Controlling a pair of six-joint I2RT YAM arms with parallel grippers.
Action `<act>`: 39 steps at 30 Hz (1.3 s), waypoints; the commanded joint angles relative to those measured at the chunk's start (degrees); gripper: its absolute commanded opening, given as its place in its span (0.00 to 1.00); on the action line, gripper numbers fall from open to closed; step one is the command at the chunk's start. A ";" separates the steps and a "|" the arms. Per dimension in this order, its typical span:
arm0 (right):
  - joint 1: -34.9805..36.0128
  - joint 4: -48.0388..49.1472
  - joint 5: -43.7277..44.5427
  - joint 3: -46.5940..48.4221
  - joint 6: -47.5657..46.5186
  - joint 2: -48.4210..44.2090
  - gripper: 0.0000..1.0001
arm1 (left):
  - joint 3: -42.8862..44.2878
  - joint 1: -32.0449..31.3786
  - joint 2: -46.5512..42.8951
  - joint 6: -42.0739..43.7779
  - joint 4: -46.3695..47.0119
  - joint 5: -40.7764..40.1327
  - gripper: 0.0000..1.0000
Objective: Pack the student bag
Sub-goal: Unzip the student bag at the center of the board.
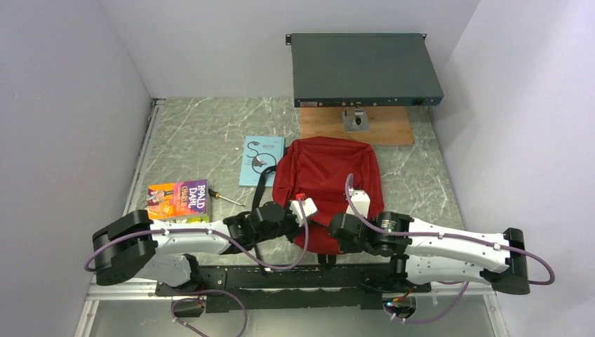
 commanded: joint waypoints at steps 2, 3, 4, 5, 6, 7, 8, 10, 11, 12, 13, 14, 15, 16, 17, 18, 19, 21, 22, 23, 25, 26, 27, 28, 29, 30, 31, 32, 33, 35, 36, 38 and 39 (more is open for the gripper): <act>0.27 -17.37 -6.98 7.50 2.55 2.46 0.00 | -1.82 -0.10 -3.03 -0.66 0.41 -5.31 0.07; 0.16 -19.93 -8.69 7.77 2.84 2.77 0.00 | -2.12 -0.10 -2.99 -1.15 0.71 -5.33 0.02; 0.15 -21.73 -10.02 7.99 3.36 3.14 0.00 | -2.47 -0.10 -2.96 -1.55 1.19 -5.07 0.00; 0.14 -22.30 -12.13 7.99 2.73 3.49 0.00 | -2.75 -0.10 -2.81 -1.85 1.63 -4.70 0.00; 0.14 -22.37 -14.00 7.91 1.91 3.83 0.00 | -2.93 -0.12 -2.71 -2.34 1.82 -4.67 0.00; 0.14 -23.43 -14.86 7.84 2.16 4.22 0.00 | -3.23 -0.12 -2.69 -2.94 2.02 -5.14 0.00; 0.14 -24.81 -15.06 7.82 2.74 4.50 0.00 | -3.64 -0.10 -2.69 -3.54 2.20 -6.25 0.00; 0.04 -27.44 -15.38 7.30 4.27 4.57 0.00 | -4.26 -0.10 -3.13 -4.29 1.95 -8.19 0.00; -0.33 -28.98 -14.98 6.99 4.98 4.61 0.00 | -4.58 -0.10 -3.58 -4.65 1.37 -9.22 0.00; -1.22 -29.41 -14.98 6.40 4.87 4.35 0.00 | -4.92 -0.10 -4.10 -4.96 0.70 -10.55 0.00; -2.41 -29.31 -15.28 5.11 5.45 3.86 0.00 | -5.39 -0.10 -5.15 -5.35 0.00 -11.72 0.00; -3.92 -28.94 -15.35 4.23 6.40 3.22 0.00 | -5.99 -0.10 -6.14 -5.66 -0.42 -12.91 0.00; -6.37 -27.89 -15.13 3.10 7.43 2.46 0.00 | -6.76 -0.10 -7.19 -6.10 -0.85 -13.87 0.00; -7.77 -26.26 -14.86 1.84 7.78 1.54 0.00 | -7.31 -0.10 -8.41 -6.49 -1.16 -14.87 0.00; -10.03 -24.75 -14.61 0.75 8.24 0.82 0.00 | -8.02 -0.10 -9.61 -6.78 -1.28 -15.46 0.00; -13.13 -22.74 -14.11 0.00 8.17 0.13 0.00 | -8.73 -0.10 -10.95 -6.93 -1.17 -15.74 0.00; -15.34 -20.87 -13.05 -0.55 8.00 -0.29 0.00 | -9.64 -0.10 -12.31 -7.20 -0.84 -15.87 0.00; -20.63 -16.68 -10.62 -0.77 6.92 -0.30 0.00 | -11.46 -0.10 -14.66 -7.48 0.49 -15.89 0.00; -22.84 -14.99 -9.36 -0.53 6.76 -0.19 0.00 | -12.10 -0.10 -15.56 -7.17 1.19 -15.37 0.00; -24.71 -12.83 -7.74 -0.80 7.35 -0.36 0.00 | -12.36 -0.10 -16.27 -6.95 1.37 -15.06 0.00; -28.53 -8.79 -6.40 -1.76 8.14 -0.91 0.00 | -12.54 -0.10 -17.22 -6.83 1.04 -14.87 0.00; -30.89 -6.84 -6.31 -2.06 7.89 -1.18 0.00 | -12.55 -0.10 -17.66 -6.88 0.83 -15.35 0.00; -33.00 -5.85 -6.00 -2.82 7.62 -1.66 0.00 | -12.70 -0.10 -18.13 -7.16 0.49 -15.99 0.00; -35.43 -6.04 -5.88 -3.82 7.57 -2.13 0.00 | -13.03 -0.10 -18.72 -7.51 -0.03 -17.14 0.00; -37.88 -6.62 -6.70 -5.31 7.21 -2.93 0.00 | -13.22 -0.10 -19.56 -7.91 -0.57 -18.26 0.00; -39.84 -7.43 -7.85 -6.40 7.08 -4.23 0.00 | -13.48 -0.10 -20.70 -8.14 -1.16 -19.32 0.00; -40.73 -8.09 -9.20 -7.57 7.43 -6.40 0.00 | -13.83 -0.10 -21.65 -8.26 -1.55 -20.02 0.00; -40.81 -7.82 -10.84 -8.78 7.19 -8.78 0.00 | -14.26 -0.10 -22.57 -8.37 -1.84 -20.90 0.00; -40.83 -6.48 -12.72 -10.14 5.59 -11.62 0.00 | -14.51 -0.08 -23.08 -8.70 -1.96 -21.86 0.00; -40.91 -7.58 -16.07 -10.98 5.20 -15.29 0.00 | -15.01 -0.01 -23.61 -9.20 -1.87 -24.62 0.00; -40.95 -9.55 -16.41 -10.72 5.27 -15.97 0.00 | -15.18 0.11 -23.50 -9.31 -1.62 -25.84 0.00; -40.93 -13.43 -16.67 -10.00 4.88 -15.62 0.00 | -14.63 0.97 -22.51 -9.83 -1.59 -28.29 0.00; -40.96 -14.74 -16.98 -10.01 4.74 -15.21 0.00 | -13.64 1.99 -21.75 -10.52 -2.79 -28.73 0.00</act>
